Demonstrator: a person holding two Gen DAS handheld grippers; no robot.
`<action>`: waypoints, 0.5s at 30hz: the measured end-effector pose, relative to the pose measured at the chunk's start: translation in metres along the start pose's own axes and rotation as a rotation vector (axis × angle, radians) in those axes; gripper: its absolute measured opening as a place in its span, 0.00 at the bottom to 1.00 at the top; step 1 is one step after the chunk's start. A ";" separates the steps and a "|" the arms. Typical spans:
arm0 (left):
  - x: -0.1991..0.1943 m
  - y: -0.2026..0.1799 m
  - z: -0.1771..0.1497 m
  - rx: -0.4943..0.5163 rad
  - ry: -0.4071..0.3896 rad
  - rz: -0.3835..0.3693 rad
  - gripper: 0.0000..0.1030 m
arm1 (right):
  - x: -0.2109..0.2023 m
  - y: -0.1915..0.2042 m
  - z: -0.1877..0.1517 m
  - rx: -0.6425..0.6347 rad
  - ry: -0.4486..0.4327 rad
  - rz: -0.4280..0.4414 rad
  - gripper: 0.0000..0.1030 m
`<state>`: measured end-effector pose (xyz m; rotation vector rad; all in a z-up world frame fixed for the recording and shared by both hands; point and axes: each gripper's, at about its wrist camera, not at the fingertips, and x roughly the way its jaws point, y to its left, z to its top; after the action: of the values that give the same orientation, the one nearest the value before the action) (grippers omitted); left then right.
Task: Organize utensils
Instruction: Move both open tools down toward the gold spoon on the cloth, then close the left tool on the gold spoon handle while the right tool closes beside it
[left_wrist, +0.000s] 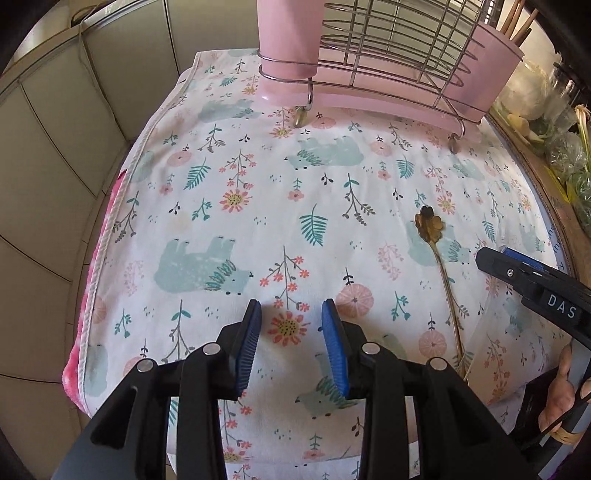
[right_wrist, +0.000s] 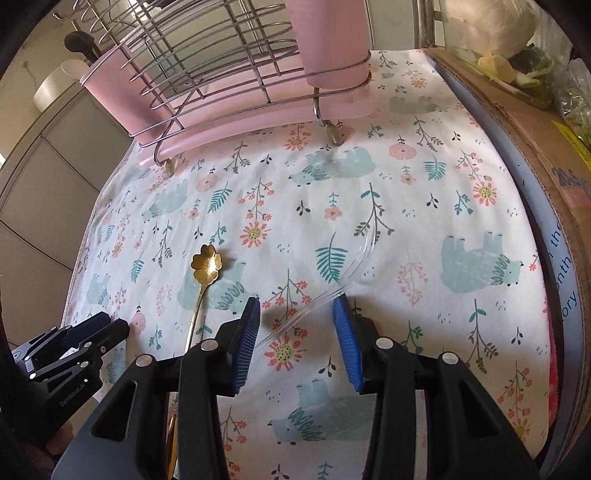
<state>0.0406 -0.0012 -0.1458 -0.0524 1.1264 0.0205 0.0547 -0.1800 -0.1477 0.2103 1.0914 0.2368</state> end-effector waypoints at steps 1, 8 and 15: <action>0.000 0.000 0.000 -0.003 0.002 0.002 0.32 | -0.001 -0.002 -0.001 0.001 0.000 0.007 0.41; 0.000 -0.002 0.000 0.003 0.001 0.020 0.32 | -0.002 -0.007 0.000 0.005 -0.002 0.039 0.41; 0.000 -0.003 -0.002 0.014 -0.004 0.023 0.32 | -0.004 -0.012 0.001 0.034 0.007 0.090 0.41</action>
<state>0.0391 -0.0041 -0.1467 -0.0270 1.1230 0.0339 0.0550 -0.1929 -0.1479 0.2893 1.0949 0.2995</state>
